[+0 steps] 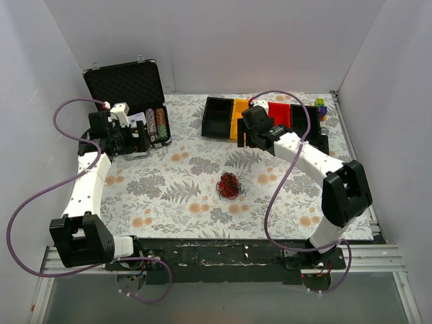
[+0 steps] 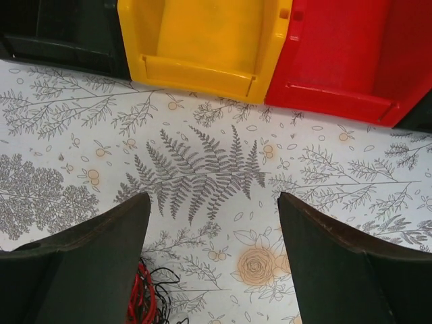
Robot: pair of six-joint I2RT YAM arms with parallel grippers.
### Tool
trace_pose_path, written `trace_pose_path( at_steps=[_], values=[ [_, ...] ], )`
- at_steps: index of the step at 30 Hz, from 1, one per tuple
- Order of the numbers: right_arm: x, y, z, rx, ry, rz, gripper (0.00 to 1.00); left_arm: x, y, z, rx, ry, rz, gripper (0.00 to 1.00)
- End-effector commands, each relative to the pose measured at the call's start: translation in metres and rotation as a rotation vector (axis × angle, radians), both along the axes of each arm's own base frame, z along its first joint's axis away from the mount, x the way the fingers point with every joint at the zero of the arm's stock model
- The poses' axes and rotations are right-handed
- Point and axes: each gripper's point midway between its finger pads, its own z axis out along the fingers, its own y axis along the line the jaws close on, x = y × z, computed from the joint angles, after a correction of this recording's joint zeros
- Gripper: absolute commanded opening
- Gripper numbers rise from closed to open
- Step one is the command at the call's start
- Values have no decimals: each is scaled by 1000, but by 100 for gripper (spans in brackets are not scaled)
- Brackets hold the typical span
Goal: Untangle the cables
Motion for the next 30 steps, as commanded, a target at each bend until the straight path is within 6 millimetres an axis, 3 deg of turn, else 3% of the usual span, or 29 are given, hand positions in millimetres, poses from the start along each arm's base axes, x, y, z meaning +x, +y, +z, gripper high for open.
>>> trace_pose_path(
  at_steps=[1, 8, 13, 23, 30],
  values=[
    [17, 4, 20, -41, -40, -18, 85, -4, 4, 25, 4, -29, 33, 98],
    [48, 8, 34, -68, -113, -43, 85, -3, 3, 35, 0, -32, 28, 98],
    [77, 6, 33, -63, -126, -76, 84, -1, 3, 31, 0, -12, 21, 98],
    [131, -24, 23, -62, -144, -147, 83, -2, 1, 22, 4, 0, -1, 98],
    [148, -26, -7, -78, -118, -147, 81, -2, 4, 21, 35, -11, -15, 98]
  ],
)
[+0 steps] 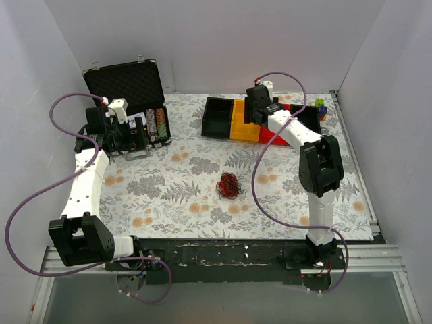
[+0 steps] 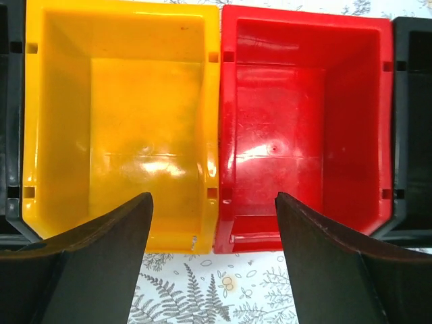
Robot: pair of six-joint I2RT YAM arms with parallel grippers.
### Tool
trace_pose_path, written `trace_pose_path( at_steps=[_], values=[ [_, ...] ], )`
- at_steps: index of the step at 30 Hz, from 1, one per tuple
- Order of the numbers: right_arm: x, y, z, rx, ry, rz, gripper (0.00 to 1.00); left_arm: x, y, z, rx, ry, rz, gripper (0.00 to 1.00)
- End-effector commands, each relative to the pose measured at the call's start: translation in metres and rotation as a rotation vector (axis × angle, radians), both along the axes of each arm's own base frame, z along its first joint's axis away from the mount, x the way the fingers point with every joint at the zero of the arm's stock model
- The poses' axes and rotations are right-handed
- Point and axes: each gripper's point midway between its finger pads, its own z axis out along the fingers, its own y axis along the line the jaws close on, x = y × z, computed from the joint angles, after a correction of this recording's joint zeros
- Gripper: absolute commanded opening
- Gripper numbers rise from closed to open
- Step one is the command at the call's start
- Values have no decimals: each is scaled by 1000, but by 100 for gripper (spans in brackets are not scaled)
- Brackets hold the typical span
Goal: Untangle the cables
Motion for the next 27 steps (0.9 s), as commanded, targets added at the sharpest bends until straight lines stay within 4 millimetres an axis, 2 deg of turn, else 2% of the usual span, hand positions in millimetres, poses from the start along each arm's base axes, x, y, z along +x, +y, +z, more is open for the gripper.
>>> trace_pose_path(
  at_steps=[1, 3, 9, 11, 13, 15, 18, 22, 27],
  values=[
    [21, 9, 2, 25, -49, 14, 81, 0, 3, 3, 25, -17, -16, 98],
    [23, 8, -12, 25, -25, 7, 80, 0, 2, 2, 24, -14, -17, 98],
    [26, 9, -31, 47, 10, -11, 72, 1, 1, 2, 12, -13, -19, 98],
    [24, 11, -35, 61, 21, -12, 62, 0, 1, 0, 12, -10, -18, 98],
    [19, 12, -38, 80, 36, -19, 46, -1, 2, -3, 18, -7, -14, 98],
    [9, 15, -45, 86, 56, -17, 36, -1, 2, -5, 19, -2, -10, 98],
    [-8, 23, -46, 75, 61, -12, 29, -3, 0, -4, 8, -5, -15, 98],
    [-39, 37, -48, 54, 56, 7, 22, -5, -4, 4, -6, -30, -28, 98],
    [-79, 52, -51, 56, 64, 19, 20, -10, -6, 11, -13, -33, -30, 98]
  ],
)
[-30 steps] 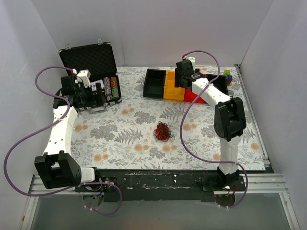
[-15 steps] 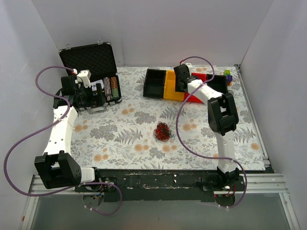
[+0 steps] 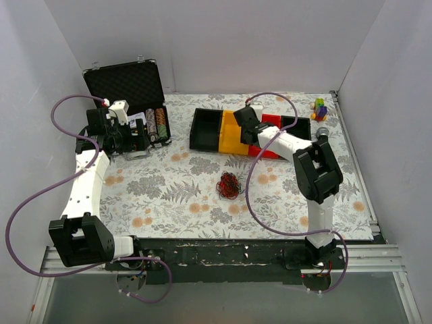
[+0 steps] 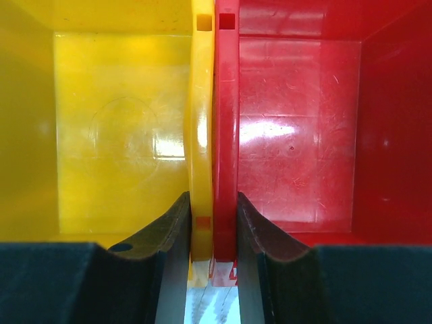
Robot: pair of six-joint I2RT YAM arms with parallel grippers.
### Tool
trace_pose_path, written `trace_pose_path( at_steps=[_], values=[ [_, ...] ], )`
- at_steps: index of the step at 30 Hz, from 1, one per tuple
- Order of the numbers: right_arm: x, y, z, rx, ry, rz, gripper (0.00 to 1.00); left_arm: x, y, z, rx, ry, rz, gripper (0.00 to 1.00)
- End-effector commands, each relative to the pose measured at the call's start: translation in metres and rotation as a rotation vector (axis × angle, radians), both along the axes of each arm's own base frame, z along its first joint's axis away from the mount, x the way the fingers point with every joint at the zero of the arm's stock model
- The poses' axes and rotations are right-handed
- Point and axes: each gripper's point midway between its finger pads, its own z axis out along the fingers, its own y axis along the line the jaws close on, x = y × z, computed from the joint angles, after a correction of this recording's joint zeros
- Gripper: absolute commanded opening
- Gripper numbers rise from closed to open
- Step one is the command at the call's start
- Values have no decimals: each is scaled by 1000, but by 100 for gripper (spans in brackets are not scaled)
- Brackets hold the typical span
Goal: Untangle the cables
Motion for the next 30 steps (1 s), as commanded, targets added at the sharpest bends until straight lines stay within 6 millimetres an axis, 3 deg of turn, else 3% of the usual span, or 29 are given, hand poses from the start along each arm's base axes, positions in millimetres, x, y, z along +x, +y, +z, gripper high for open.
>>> trace_pose_path(
  at_steps=[1, 11, 14, 17, 20, 24, 27, 30],
  values=[
    [-43, 19, 8, 0, 1, 22, 20, -8, -4, 18, -7, -42, -14, 98],
    [-121, 23, -7, 40, 36, -18, 24, -35, -10, 18, 15, -40, -79, 98],
    [-131, 27, -6, 58, 28, -18, 33, -43, -14, 20, 17, -47, -117, 98],
    [-134, 35, -2, 68, 23, 8, 36, -49, -17, 23, 19, -52, -140, 98],
    [-135, 41, 3, 52, 18, 51, 57, -54, -19, 24, 16, -51, -149, 98],
    [-134, 38, 27, 33, -23, 56, 80, -57, -19, 23, 21, -50, -156, 98],
    [-142, 34, 58, 91, -83, 71, 83, -59, -20, 22, 27, -49, -173, 98],
    [-165, 38, 80, 193, -132, 126, 82, -68, -28, 19, 18, -43, -248, 98]
  ],
)
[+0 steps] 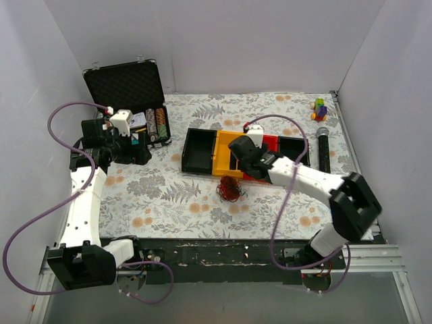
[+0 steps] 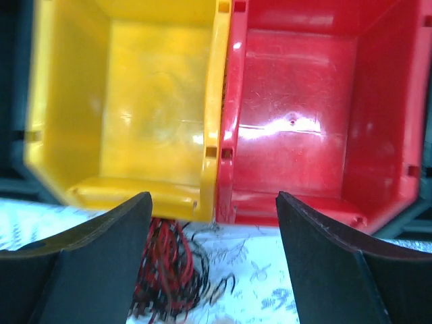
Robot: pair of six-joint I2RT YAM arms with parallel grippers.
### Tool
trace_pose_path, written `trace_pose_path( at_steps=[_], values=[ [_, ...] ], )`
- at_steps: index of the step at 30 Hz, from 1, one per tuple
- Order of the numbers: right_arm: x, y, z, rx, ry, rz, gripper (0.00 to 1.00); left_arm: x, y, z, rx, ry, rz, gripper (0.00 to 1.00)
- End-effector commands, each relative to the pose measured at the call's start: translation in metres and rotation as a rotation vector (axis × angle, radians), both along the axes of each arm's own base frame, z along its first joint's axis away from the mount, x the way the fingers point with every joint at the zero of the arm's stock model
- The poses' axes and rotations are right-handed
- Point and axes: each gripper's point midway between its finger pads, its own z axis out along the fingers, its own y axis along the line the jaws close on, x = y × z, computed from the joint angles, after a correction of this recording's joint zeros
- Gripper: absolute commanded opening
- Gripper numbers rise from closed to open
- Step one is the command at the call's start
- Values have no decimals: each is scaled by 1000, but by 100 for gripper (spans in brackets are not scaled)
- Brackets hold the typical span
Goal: Untangle the cables
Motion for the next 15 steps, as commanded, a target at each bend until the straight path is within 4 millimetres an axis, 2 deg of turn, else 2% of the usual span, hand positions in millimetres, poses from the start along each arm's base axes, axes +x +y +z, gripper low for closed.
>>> trace_pose_path(
  at_steps=[1, 2, 4, 7, 11, 15],
  values=[
    [-30, 10, 58, 181, -129, 82, 81, -20, -19, 2, -16, -16, -142, 98],
    [-42, 18, 60, 229, -139, 117, 79, -23, -25, -3, -9, -8, -168, 98],
    [-63, 31, 47, 272, -117, 171, 76, -32, -39, -14, 15, 4, -228, 98],
    [-82, 36, 11, 229, -20, 177, 76, -47, -58, -30, 39, 17, -309, 98],
    [-86, 47, -12, 218, 21, 187, 77, -59, -69, -40, 59, 23, -375, 98],
    [-76, 60, -10, 226, -8, 210, 76, -65, -72, -42, 75, 25, -413, 98]
  ],
)
